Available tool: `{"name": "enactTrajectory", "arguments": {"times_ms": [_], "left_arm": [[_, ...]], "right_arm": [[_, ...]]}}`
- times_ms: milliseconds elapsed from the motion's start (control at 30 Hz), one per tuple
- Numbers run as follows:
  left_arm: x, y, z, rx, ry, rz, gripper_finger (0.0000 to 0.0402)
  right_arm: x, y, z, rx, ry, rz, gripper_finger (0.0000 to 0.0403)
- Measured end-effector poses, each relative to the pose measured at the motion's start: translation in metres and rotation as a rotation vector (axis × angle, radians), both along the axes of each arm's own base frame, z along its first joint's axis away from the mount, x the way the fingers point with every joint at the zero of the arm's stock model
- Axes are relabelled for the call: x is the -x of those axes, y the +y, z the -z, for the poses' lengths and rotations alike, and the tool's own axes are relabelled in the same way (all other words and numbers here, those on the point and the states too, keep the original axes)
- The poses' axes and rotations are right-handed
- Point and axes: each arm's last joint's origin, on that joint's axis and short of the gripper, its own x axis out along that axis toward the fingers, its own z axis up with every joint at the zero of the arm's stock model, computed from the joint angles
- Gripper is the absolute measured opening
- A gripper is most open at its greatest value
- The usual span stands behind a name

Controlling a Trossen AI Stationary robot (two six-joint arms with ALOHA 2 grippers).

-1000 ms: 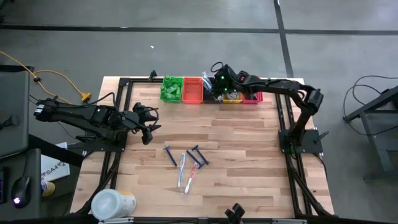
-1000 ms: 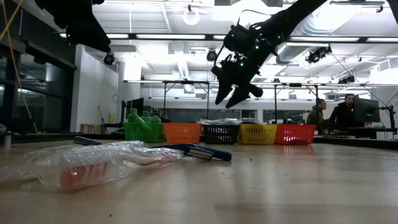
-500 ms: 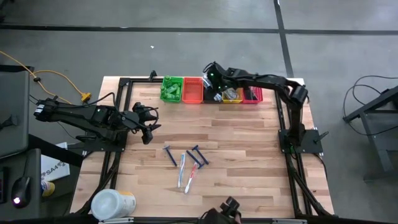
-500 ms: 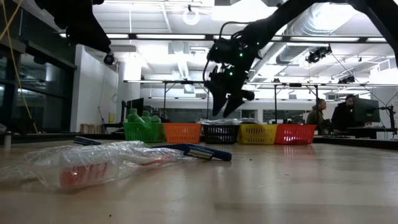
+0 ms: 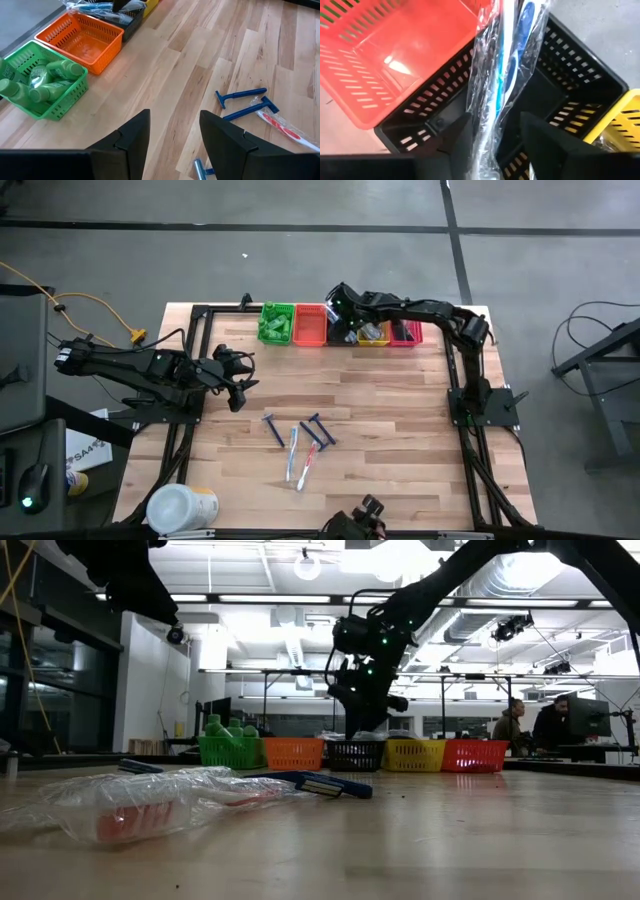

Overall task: Pick & Place Travel size toiletries
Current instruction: Put the light blue toothbrush into the black bin

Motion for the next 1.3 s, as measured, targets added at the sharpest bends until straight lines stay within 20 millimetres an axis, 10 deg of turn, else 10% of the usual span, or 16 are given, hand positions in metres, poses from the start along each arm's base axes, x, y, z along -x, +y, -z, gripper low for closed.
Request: {"name": "enactTrajectory", "arguments": {"times_ms": [400,1000,1300], "left_arm": [[0.001,0.000,0.001,0.001,0.015,0.000,0.0171],[0.001,0.000,0.002,0.027,0.016,-0.006,0.0171],[0.001,0.000,0.002,0.028,0.015,-0.007,0.0171]], "right_arm": [[-0.001,-0.001,-0.003,0.016,-0.023,-0.002,0.0014],[0.002,-0.006,-0.017,0.029,-0.141,0.277,0.0013],[0.006,-0.003,-0.014,-0.016,-0.107,0.322,0.0081]]}}
